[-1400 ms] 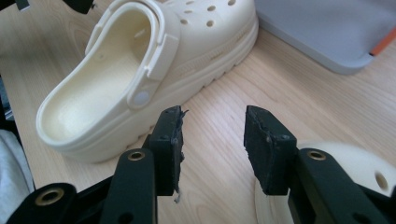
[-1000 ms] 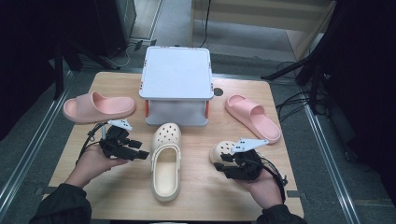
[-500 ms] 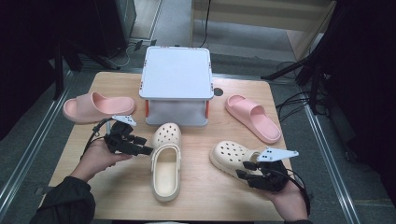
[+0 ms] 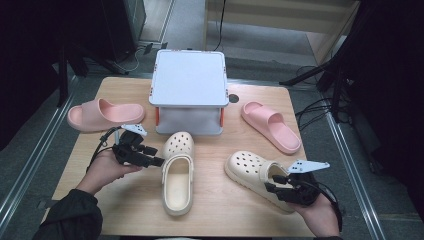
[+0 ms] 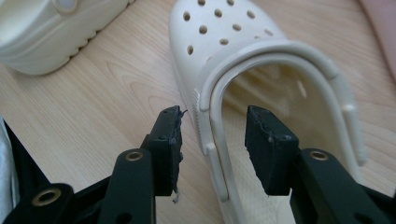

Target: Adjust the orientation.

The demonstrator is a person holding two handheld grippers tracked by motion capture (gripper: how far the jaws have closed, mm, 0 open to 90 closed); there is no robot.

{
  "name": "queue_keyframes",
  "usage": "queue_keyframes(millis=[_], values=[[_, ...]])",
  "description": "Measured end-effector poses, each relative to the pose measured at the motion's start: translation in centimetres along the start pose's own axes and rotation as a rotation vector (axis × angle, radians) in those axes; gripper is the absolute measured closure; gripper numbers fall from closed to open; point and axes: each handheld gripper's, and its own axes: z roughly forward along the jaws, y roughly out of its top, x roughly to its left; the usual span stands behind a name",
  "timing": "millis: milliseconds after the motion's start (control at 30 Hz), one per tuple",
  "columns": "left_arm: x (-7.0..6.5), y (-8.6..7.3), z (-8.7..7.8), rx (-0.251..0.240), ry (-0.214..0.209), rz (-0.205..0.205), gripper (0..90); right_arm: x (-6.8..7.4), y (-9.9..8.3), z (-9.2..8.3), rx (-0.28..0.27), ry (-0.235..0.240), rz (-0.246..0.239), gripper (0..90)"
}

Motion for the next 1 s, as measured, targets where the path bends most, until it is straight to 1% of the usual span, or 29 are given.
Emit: queue_keyframes(millis=[33,67,100,167,200,233,267,300,333,367,433,467,500,600,700,800,833,867,900,967,1000], values=[[0.0,0.0,0.0,0.001,-0.002,-0.001,40.6,0.0,0.1,0.3,0.012,-0.001,-0.003,62.2],[-0.1,-0.1,0.0,0.001,0.001,-0.003,40.7,0.0,0.2,0.6,0.014,-0.004,-0.022,63.0],[0.0,-0.2,0.0,0.001,0.001,0.000,40.7,0.0,0.3,0.8,0.010,-0.001,-0.027,63.6],[-0.1,-0.3,-0.1,0.002,0.004,-0.002,40.7,-0.2,0.6,1.4,0.017,0.039,-0.024,65.7],[-0.1,-0.3,-0.2,0.004,0.007,0.000,40.7,-0.2,0.7,1.8,0.029,0.043,-0.033,68.8],[-0.1,-0.4,-0.2,0.001,0.007,-0.001,40.7,-0.1,0.9,2.1,0.047,0.046,-0.035,71.3],[-0.1,-0.5,-0.3,-0.001,0.008,-0.004,40.7,-0.1,1.0,2.5,0.054,0.041,-0.049,75.5],[-0.1,-0.6,-0.4,0.003,0.013,0.003,40.8,0.0,1.1,2.6,0.061,0.037,-0.051,76.2],[-0.2,-0.7,-0.4,-0.003,0.012,0.000,40.8,-0.1,1.3,2.7,0.064,0.045,-0.047,76.9],[-0.1,-0.8,-0.5,-0.001,0.016,0.006,40.8,-0.1,1.5,2.7,0.062,0.053,-0.040,77.3],[-0.1,-1.1,-0.7,-0.003,0.024,0.002,40.8,-0.1,1.8,2.9,0.073,0.066,-0.035,77.8],[-0.1,-1.1,-0.7,-0.003,0.024,0.002,40.8,0.0,2.1,3.0,0.071,0.066,-0.043,77.8],[-0.2,-1.3,-0.8,-0.007,0.033,0.000,40.8,0.1,2.4,3.0,0.066,0.060,-0.044,77.8],[-0.3,-1.7,-0.9,-0.009,0.038,0.001,40.7,0.3,3.6,3.0,0.036,0.042,-0.034,77.8],[-0.6,-2.0,-1.1,-0.007,0.041,0.005,40.7,0.5,4.6,3.3,0.012,0.022,-0.045,77.7],[-0.7,-2.3,-1.4,-0.016,0.054,0.008,40.7,0.8,5.6,3.8,-0.005,0.023,-0.042,77.7],[-0.7,-2.5,-1.5,-0.019,0.055,0.001,40.5,0.9,5.9,4.0,-0.008,0.026,-0.047,77.6],[-0.7,-2.5,-1.5,-0.019,0.055,0.001,40.4,0.9,5.9,4.0,-0.008,0.026,-0.047,77.6],[-0.7,-2.7,-1.7,-0.020,0.060,-0.005,40.4,1.1,6.6,4.6,-0.002,0.023,-0.057,77.5],[-0.8,-3.0,-1.8,-0.022,0.066,-0.009,40.4,1.5,7.2,5.3,0.011,0.014,-0.067,77.4],[-0.8,-3.2,-1.9,-0.018,0.066,-0.010,40.4,1.6,7.5,5.7,0.011,0.008,-0.081,77.2]])
